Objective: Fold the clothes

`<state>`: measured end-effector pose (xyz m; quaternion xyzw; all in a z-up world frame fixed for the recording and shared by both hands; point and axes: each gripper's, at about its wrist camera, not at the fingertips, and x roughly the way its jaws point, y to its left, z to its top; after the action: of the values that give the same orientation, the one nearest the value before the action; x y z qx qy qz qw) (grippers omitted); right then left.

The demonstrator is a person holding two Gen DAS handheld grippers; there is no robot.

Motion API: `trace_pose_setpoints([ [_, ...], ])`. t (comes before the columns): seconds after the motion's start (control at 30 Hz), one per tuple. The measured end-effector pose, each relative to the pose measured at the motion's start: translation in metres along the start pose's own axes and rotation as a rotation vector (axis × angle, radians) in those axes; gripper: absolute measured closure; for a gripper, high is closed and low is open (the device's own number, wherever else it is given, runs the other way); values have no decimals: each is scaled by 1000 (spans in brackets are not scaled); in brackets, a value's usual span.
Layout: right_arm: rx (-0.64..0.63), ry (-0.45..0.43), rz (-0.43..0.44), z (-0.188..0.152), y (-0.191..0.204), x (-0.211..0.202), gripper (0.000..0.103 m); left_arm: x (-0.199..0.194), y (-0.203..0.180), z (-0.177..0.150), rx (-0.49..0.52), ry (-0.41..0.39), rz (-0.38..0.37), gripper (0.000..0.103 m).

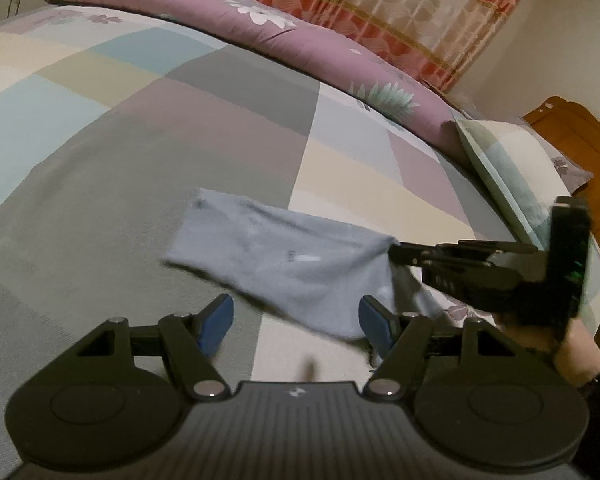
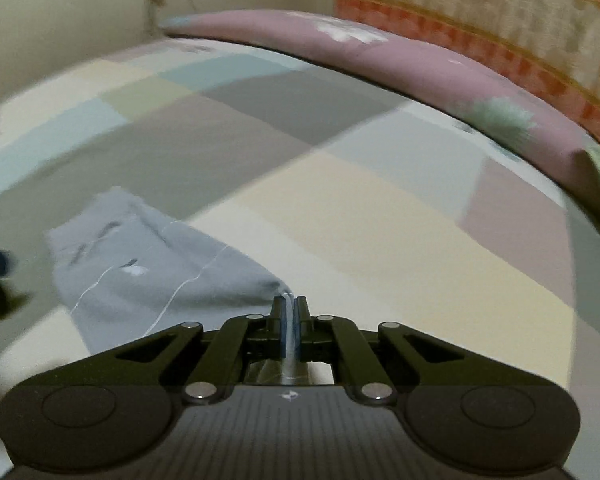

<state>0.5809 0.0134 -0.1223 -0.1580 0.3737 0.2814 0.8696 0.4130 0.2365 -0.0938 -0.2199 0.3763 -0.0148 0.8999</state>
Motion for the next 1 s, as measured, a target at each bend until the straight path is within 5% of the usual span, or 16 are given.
trace_pose_setpoints([
  [0.27, -8, -50, 69, 12, -5, -18, 81, 2, 3, 2, -4, 10, 19, 34],
  [0.4, -91, -38, 144, 36, 12, -3, 71, -4, 11, 2, -17, -3, 23, 34],
  [0.6, -180, -1, 269, 68, 50, 41, 70, -11, 28, 5, -62, -25, 36, 34],
  [0.77, -265, 54, 316, 78, 79, 74, 73, -15, 34, 7, -89, -41, 15, 34],
  [0.8, -269, 54, 329, 80, 81, 75, 91, -15, 35, 7, -91, -42, 13, 34],
  [0.83, -274, 53, 342, 81, 84, 76, 94, -15, 35, 7, -93, -43, 11, 34],
  [1.0, -256, -21, 279, 94, 79, 70, 96, -19, 34, 7, -96, -57, -4, 34],
])
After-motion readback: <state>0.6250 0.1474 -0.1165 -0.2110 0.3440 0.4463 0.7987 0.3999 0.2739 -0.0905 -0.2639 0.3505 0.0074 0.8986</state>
